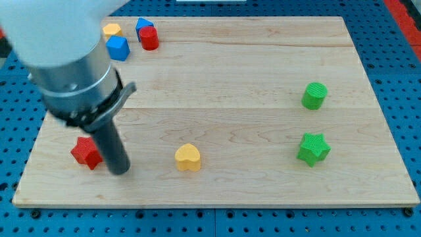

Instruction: Move the red star to the bottom of the yellow hexagon

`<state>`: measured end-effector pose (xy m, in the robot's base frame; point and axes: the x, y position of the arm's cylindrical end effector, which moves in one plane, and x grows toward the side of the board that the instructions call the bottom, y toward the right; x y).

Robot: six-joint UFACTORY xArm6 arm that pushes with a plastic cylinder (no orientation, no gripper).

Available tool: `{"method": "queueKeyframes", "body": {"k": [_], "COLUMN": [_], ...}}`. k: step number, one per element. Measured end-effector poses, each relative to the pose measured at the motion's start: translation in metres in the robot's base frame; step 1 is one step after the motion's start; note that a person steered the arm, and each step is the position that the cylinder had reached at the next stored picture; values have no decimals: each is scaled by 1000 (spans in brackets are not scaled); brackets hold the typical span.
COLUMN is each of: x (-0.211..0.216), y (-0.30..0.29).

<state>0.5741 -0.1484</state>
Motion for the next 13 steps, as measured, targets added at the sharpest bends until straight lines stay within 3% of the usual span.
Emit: {"method": "queueKeyframes", "body": {"k": [1, 2, 3, 4, 5, 7, 9, 11, 12, 13], "x": [-30, -77, -85, -58, -83, -112, -214, -235, -273, -271], "y": [-50, -60, -74, -99, -129, -79, -88, -91, -91, -82]}}
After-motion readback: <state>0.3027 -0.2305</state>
